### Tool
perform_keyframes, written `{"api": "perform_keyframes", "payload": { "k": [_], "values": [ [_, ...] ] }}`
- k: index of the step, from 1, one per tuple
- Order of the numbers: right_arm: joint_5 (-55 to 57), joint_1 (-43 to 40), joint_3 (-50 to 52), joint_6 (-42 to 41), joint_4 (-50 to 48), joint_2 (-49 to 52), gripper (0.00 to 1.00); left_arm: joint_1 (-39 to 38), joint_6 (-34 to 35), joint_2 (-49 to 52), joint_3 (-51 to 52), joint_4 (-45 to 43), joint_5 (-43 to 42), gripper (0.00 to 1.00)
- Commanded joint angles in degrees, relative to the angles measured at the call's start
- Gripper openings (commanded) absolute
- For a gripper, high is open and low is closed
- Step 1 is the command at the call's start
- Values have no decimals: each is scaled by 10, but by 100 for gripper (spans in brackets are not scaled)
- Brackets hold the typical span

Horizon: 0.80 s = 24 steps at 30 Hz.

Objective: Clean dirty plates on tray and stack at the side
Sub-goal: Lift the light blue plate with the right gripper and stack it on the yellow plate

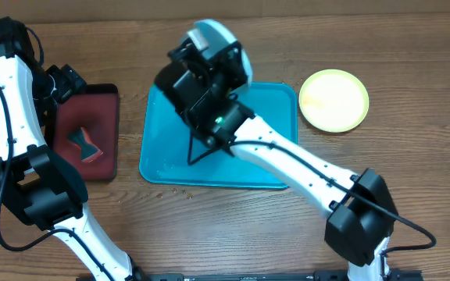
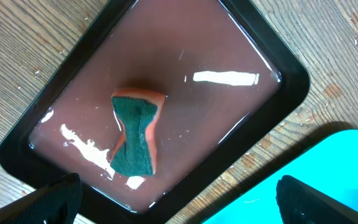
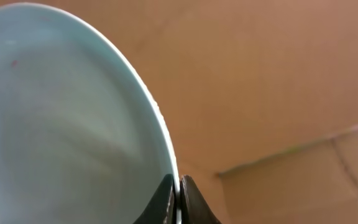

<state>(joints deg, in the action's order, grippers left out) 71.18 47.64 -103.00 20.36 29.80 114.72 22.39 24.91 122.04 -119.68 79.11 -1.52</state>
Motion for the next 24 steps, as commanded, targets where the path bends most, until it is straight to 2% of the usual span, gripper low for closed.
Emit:
{"api": "perform_keyframes", "payload": {
  "k": [1,5,8,11,15,20,24],
  "values": [
    [-94,-63,-9,-173,59,-15,4,1,-5,-3,-8,1,-5,100],
    [-342,-157,-9,-282,160,-15,4,1,-5,-3,-8,1,-4,100],
    [-530,-247,-9,-329,199,-15,4,1,-5,-3,-8,1,-4,100],
    [-666,-337,-9,-341,235,-15,4,1,-5,-3,-8,1,-4,100],
    [-740,-441,0,-341,275,-15,4,1,-5,-3,-8,1,-4,100],
    [-743,-541,25,-341,307,-13,4,0,-5,-3,-8,1,-4,100],
    [-743,-589,61,-341,298,-12,4,0,-5,-3,-8,1,-4,100]
  ]
}}
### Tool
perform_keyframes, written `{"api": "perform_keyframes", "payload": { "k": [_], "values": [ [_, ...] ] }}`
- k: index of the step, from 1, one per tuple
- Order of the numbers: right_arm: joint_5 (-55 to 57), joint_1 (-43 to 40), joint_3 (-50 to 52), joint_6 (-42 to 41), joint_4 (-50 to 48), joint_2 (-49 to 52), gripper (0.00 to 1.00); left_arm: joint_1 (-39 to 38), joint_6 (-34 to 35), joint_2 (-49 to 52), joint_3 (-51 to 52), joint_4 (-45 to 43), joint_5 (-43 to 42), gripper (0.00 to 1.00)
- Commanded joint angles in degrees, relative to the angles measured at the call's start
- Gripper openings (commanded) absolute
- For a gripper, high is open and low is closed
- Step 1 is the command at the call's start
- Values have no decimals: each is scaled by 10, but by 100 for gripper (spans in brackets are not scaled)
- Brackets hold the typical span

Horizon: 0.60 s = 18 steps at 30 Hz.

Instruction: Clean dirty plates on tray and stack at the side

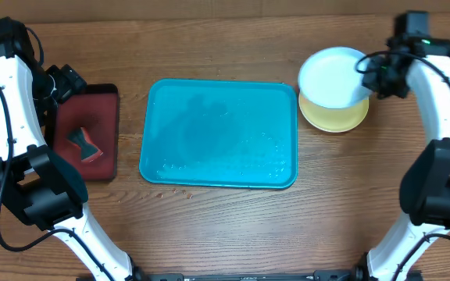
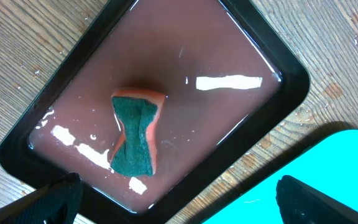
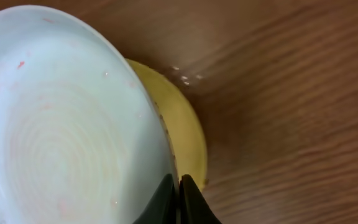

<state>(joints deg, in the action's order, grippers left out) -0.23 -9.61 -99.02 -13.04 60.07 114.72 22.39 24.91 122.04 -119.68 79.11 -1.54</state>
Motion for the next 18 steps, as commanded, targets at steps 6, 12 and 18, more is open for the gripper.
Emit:
{"api": "perform_keyframes", "payload": {
  "k": [6,12,18],
  "values": [
    [-30,-33,68,-7,-43,-5,5,0,-5,-3,-8,1,-4,100],
    [-90,-22,81,-5,-55,-4,43,1,-5,-3,-8,1,-4,100],
    [-138,-1,80,-5,-37,-17,49,1,-5,-3,-8,1,-4,100]
  ]
}}
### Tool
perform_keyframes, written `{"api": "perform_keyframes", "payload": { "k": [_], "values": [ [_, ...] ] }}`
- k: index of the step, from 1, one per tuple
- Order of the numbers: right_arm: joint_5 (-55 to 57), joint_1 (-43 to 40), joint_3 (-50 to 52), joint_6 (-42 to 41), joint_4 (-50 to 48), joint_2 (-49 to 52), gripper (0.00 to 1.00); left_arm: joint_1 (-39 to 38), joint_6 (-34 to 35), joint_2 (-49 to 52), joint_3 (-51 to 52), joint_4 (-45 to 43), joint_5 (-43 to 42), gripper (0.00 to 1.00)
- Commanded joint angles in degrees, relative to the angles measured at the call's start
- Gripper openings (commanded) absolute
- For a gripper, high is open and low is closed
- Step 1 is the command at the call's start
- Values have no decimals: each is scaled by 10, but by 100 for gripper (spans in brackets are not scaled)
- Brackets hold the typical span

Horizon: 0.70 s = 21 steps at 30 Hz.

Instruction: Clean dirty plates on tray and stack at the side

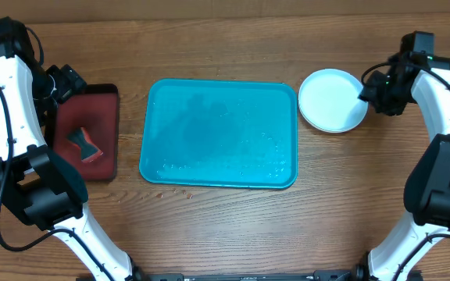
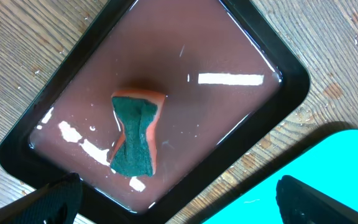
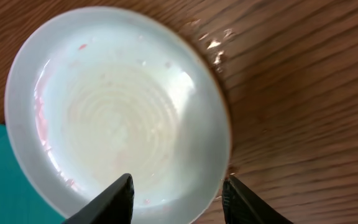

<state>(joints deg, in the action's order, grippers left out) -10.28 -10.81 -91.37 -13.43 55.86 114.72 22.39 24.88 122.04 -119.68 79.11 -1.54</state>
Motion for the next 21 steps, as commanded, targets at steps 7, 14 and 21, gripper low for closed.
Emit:
{"api": "perform_keyframes", "payload": {
  "k": [7,14,21],
  "values": [
    [-15,46,4,4,66,-102,65,1,-5,-3,-8,1,-4,100],
    [33,97,4,3,183,-198,100,1,-5,-3,-8,1,-4,100],
    [29,151,4,1,288,-233,100,1,-5,-3,-8,1,-4,100]
  ]
}}
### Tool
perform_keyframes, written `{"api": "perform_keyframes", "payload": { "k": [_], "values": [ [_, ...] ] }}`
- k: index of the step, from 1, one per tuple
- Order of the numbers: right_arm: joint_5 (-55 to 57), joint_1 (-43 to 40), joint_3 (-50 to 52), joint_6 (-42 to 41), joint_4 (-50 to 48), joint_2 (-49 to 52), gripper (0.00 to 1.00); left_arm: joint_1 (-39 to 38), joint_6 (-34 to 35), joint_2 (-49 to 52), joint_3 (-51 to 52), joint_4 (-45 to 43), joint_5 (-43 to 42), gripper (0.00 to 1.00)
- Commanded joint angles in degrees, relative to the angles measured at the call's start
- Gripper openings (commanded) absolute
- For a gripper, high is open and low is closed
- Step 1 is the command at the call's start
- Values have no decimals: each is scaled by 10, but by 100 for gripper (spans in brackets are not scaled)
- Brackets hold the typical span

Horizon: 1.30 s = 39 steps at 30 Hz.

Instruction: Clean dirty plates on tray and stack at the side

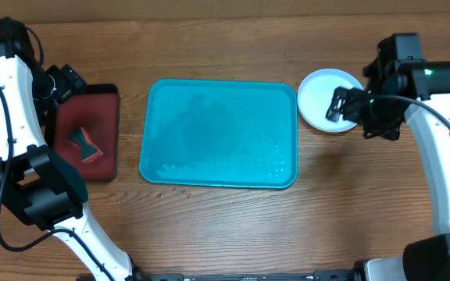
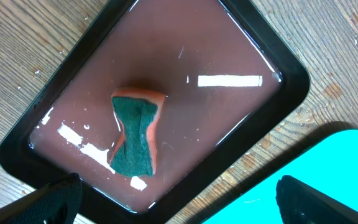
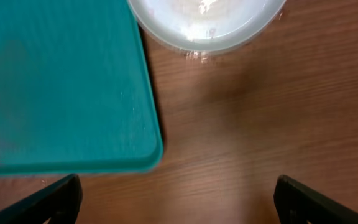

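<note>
The teal tray (image 1: 217,134) lies mid-table with no plates on it; its corner (image 3: 61,81) shows in the right wrist view. A white plate (image 1: 324,100) rests to the tray's right, and its rim (image 3: 207,22) is at the top of the right wrist view. Any plate under it is hidden. My right gripper (image 1: 356,111) hangs open above the plate's near right edge, nothing between its fingers (image 3: 48,200). My left gripper (image 1: 62,81) stays open over the black tray's far end (image 2: 179,202).
A black tray (image 1: 109,168) of reddish water sits at the left, its rim (image 2: 291,68) close to the teal tray. A green and orange sponge (image 2: 135,134) lies in it. Bare wood (image 3: 247,124) lies in front of the white plate.
My open right gripper has come away from the white plate: it was close over the plate, and now it looks down on the tray's corner and bare wood. The plate stays put.
My right gripper first held the white plate up over the teal tray. Then it held it above a yellow plate at the right. Then it stood open with the white plate lying on the yellow one, and now it is farther off. The left arm stayed still.
</note>
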<state>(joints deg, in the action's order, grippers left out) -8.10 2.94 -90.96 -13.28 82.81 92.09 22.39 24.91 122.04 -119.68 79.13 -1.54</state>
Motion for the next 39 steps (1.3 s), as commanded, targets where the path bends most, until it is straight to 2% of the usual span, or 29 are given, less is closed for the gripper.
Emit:
{"api": "perform_keyframes", "payload": {
  "k": [1,6,24,32,39],
  "values": [
    [5,19,0,-1,37,-6,100,1,-5,-3,-8,1,-4,100],
    [3,23,0,-1,100,-6,100,1,-5,-3,-8,1,-4,100],
    [4,23,0,-1,96,-6,100,1,-5,-3,-8,1,-4,100],
    [26,23,1,0,45,-19,100,1,-5,-3,-8,1,-4,100],
    [14,23,54,0,-63,-132,100,1,-5,-3,-8,1,-4,100]
  ]
}}
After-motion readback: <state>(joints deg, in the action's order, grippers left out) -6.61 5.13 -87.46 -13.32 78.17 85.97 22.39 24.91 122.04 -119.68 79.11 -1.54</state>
